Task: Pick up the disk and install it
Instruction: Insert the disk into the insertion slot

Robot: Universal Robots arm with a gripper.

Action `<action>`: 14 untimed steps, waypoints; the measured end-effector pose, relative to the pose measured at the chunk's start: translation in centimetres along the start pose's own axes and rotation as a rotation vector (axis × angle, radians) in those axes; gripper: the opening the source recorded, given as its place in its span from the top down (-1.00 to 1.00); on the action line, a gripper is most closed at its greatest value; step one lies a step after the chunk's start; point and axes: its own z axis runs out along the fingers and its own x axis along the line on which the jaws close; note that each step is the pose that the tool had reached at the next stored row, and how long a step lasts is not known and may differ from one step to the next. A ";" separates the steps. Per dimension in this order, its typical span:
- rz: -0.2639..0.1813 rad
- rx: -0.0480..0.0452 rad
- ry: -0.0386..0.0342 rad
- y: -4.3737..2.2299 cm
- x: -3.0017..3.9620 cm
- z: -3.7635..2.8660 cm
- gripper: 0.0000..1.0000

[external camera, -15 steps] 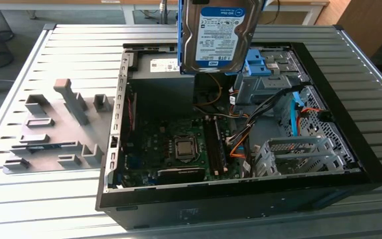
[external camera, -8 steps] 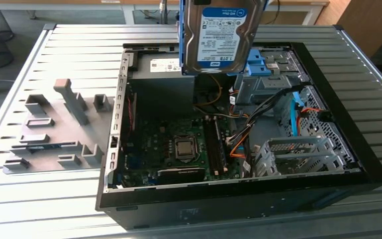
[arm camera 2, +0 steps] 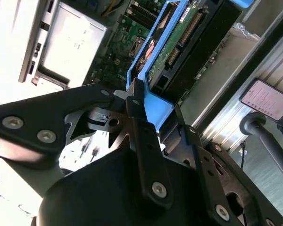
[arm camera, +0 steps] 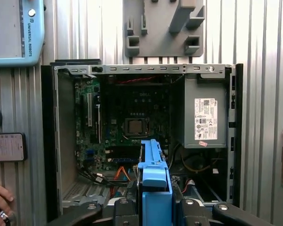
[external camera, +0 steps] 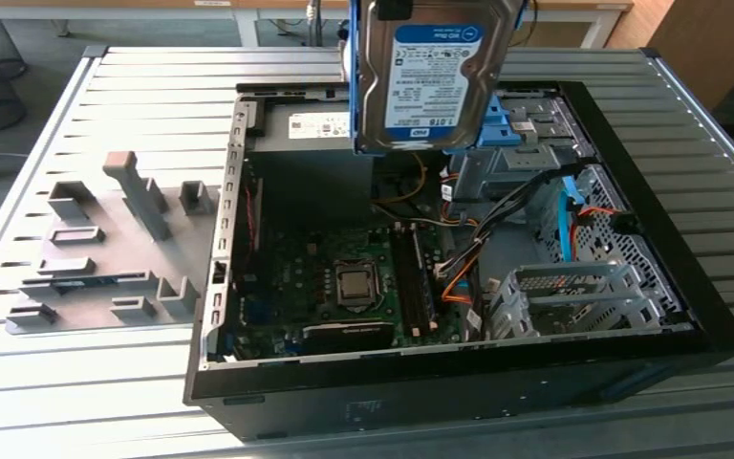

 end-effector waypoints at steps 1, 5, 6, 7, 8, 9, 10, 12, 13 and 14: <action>0.000 0.0001 -0.0002 0.00 0.36 0.04 0.27; 0.000 0.0001 -0.0001 -0.02 1.62 0.14 0.27; 0.000 0.0001 -0.0001 -0.03 1.90 0.17 0.27; 0.000 0.0001 -0.0002 -0.06 2.10 0.21 0.27; 0.000 0.0001 0.0000 -0.14 2.27 0.24 0.27; 0.000 0.0000 0.0002 -0.25 2.41 0.28 0.27; 0.000 0.0001 0.0000 -0.44 2.49 0.35 0.27; 0.000 0.0000 0.0003 -1.00 2.56 0.47 0.27; 0.000 0.0000 0.0001 -1.29 2.60 0.55 0.27; 0.000 0.0000 0.0002 -1.60 2.61 0.62 0.27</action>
